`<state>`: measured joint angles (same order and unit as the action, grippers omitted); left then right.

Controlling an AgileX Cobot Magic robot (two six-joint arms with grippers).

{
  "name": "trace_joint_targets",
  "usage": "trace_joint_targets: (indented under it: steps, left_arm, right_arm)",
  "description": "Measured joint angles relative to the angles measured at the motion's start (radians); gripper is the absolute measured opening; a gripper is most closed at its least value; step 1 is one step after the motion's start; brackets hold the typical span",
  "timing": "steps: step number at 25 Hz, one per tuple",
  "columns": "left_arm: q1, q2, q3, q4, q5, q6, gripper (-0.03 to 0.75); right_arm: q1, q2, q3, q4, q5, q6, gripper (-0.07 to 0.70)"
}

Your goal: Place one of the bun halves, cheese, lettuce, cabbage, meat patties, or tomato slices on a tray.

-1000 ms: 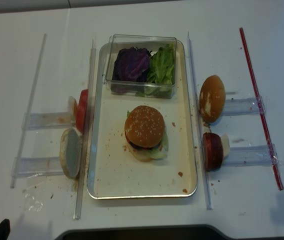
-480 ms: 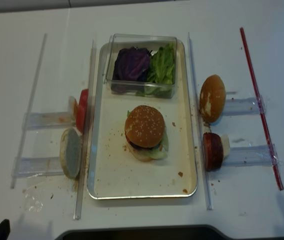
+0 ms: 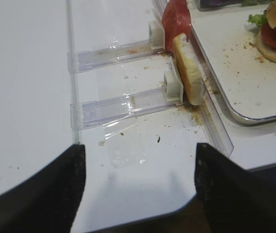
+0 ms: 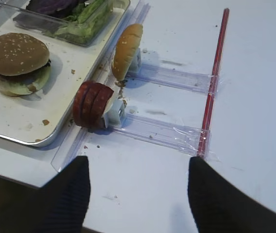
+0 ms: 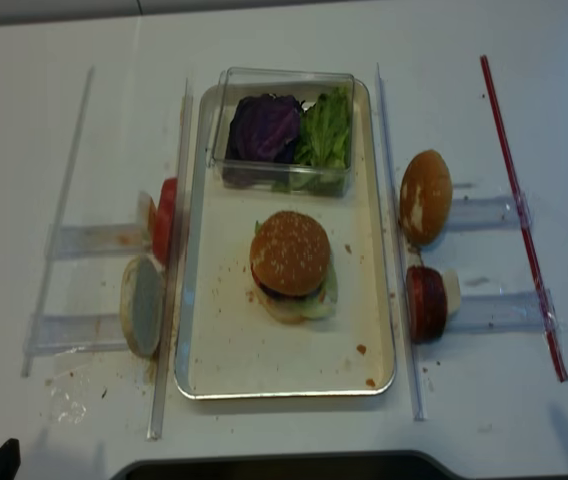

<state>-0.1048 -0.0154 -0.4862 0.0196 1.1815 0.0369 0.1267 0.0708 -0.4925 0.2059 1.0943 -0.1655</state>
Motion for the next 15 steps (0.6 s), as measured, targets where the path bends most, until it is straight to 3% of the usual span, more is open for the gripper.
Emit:
trace_joint_targets:
  steps: [15]
  left_arm:
    - [0.004, 0.000, 0.000, 0.000, 0.000, 0.000, 0.438]
  right_arm:
    - [0.000, -0.086, 0.000, 0.005, 0.006, -0.004, 0.447]
